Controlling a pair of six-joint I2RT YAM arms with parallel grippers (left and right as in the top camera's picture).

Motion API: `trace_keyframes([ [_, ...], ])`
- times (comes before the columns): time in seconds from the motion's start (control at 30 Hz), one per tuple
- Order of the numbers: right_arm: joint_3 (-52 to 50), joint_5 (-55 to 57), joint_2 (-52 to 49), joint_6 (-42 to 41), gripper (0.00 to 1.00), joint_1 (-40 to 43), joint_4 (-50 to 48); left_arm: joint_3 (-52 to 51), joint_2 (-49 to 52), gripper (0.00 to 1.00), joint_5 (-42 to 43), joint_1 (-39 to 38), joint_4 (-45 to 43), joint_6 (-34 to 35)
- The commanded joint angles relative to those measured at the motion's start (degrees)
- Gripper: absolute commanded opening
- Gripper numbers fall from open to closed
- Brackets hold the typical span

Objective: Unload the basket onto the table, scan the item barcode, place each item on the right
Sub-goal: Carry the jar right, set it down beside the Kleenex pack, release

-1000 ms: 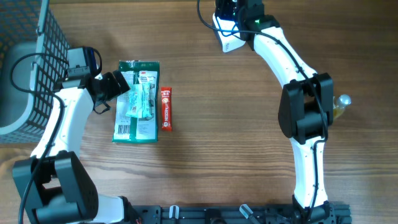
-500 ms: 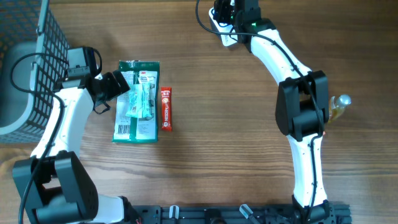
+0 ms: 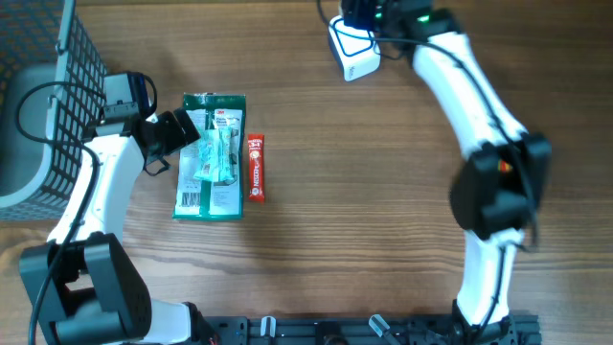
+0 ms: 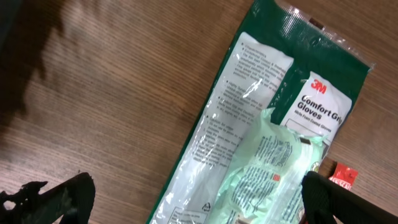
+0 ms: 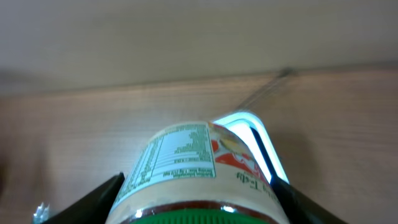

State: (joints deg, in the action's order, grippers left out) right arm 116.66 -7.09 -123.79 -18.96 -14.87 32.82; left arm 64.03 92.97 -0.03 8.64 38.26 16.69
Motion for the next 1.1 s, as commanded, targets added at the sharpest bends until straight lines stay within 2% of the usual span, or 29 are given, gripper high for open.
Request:
trace_keyframes([
  [0.0,1.1,-1.6,10.8,1.0,0.22,1.4,15.2,0.5,-1.2,1.0,0.4,0.2,-0.1,0.3],
  [0.17,0.0,-1.3,12.0,3.8,0.28,2.3,42.7,0.5,-1.2,1.0,0.5,0.2,-0.1,0.3],
  [0.27,-6.6,1.4,11.9,5.0,0.28,2.3,49.2,0.5,-1.2,1.0,0.4,0.2,-0.1,0.3],
  [0.47,-24.8,4.0,11.8,3.4,0.28,2.3,42.2,0.5,-1.2,1.0,0.4,0.2,-0.1,0.3],
  [0.6,-33.0,7.2,11.8,2.3,0.28,2.4,35.1,0.5,-1.2,1.0,0.4,0.2,-0.1,0.3],
  [0.8,-36.6,14.2,11.8,2.3,0.33,2.5,30.9,0.5,-1.2,1.0,0.4,0.2,-0.1,0.3],
  [0.87,-36.6,14.2,11.8,2.4,0.41,2.5,30.9,0.5,-1.2,1.0,0.4,0.2,-0.1,0.3],
  [0.9,-36.6,14.2,11.8,2.4,0.78,2.5,30.9,0.5,-1.2,1.0,0.4,0.2,-0.1,0.3],
  [0.93,-36.6,14.2,11.8,2.4,0.87,2.5,30.9,0.5,-1.2,1.0,0.4,0.2,-0.1,0.3],
  [1.07,-36.5,14.2,11.8,2.5,0.95,2.5,30.4,0.5,-1.2,1.0,0.4,0.2,-0.1,0.3],
])
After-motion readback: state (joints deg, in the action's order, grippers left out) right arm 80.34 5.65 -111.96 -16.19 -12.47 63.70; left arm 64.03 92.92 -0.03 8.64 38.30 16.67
